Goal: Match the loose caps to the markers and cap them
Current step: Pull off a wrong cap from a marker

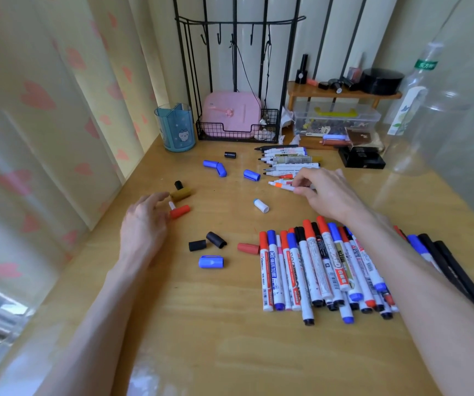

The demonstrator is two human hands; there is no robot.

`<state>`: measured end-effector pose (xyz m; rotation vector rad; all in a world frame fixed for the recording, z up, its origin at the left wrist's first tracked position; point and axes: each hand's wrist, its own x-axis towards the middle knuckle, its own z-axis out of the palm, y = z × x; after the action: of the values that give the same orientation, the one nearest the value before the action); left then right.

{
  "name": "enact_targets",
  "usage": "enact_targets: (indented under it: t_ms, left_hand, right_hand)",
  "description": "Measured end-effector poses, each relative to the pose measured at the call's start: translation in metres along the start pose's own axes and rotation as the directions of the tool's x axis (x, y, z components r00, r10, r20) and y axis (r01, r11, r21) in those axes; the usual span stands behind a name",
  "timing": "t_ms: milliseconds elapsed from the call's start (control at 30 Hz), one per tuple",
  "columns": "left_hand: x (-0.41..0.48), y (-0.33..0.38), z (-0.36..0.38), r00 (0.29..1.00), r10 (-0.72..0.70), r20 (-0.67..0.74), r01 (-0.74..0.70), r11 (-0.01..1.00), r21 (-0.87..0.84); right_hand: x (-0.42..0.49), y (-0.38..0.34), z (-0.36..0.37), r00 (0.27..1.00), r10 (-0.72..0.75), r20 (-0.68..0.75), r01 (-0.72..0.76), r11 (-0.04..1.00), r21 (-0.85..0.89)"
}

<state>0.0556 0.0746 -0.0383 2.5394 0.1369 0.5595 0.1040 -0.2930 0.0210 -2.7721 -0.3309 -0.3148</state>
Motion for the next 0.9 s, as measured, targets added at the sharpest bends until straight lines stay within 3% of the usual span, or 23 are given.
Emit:
enact_targets:
  t_ms: [433, 633, 700, 800, 900]
  left_hand:
    - [-0.001, -0.002, 0.007, 0.992, 0.125, 0.005, -0.125, 0.989, 0.077]
    - [0.001, -0.008, 0.002, 0.994, 0.107, -0.036, -0.109, 0.993, -0.035]
    - [-0.001, -0.003, -0.002, 0.99, 0.101, -0.099, -0.111, 0.989, -0.101]
    - [-0.009, 0.023, -0.013, 0.981, -0.03, -0.194, -0.046, 0.927, -0.373]
    - [-0.023, 0.062, -0.018, 0.996, 0.0, -0.092, -0.058, 0.779, -0.624]
  right_hand:
    - [-0.02, -0.027, 0.009, 0.996, -0.09, -0.013, 0.091, 0.992, 0.086]
    - [-0.029, -0.042, 0.017, 0.988, -0.153, -0.014, 0.154, 0.979, 0.134]
    - [-0.031, -0.047, 0.019, 0.982, -0.184, -0.04, 0.188, 0.971, 0.149]
    - [-0.036, -0.054, 0.018, 0.978, -0.2, -0.063, 0.209, 0.956, 0.205]
    - [-0.049, -0.059, 0.011, 0.981, -0.187, -0.057, 0.196, 0.929, 0.313]
